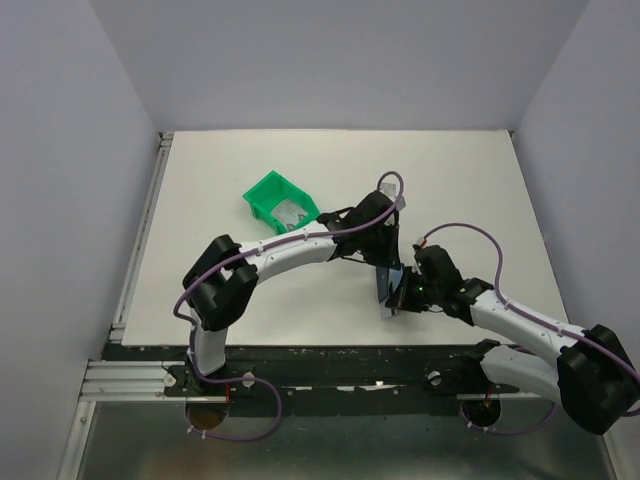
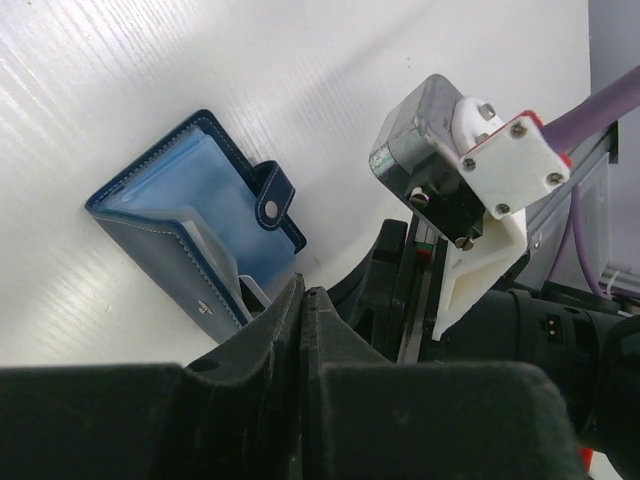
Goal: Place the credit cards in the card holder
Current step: Insert the credit card into the card holder.
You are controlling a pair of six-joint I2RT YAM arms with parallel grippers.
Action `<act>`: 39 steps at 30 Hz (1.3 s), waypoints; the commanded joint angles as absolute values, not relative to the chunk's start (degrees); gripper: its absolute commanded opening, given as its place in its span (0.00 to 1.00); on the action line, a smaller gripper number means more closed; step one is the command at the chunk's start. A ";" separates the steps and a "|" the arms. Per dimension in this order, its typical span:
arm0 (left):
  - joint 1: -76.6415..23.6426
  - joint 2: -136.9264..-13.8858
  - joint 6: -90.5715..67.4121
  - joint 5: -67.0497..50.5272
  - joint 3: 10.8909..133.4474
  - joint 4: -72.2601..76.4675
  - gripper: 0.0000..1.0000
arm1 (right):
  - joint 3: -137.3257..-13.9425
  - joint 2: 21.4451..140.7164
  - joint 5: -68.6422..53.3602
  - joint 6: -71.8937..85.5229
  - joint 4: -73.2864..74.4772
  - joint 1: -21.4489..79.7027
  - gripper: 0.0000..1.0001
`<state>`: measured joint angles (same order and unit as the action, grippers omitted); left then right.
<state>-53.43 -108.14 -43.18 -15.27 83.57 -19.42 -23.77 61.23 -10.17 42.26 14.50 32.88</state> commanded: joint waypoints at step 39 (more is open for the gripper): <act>-52.03 -104.50 -43.24 -3.60 72.69 -27.16 0.12 | -22.23 61.52 -8.88 43.07 14.59 32.70 0.00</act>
<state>-51.94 -105.43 -43.35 -5.17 73.82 -26.30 -22.87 61.12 -10.15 43.46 14.04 32.88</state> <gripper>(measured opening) 0.118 0.012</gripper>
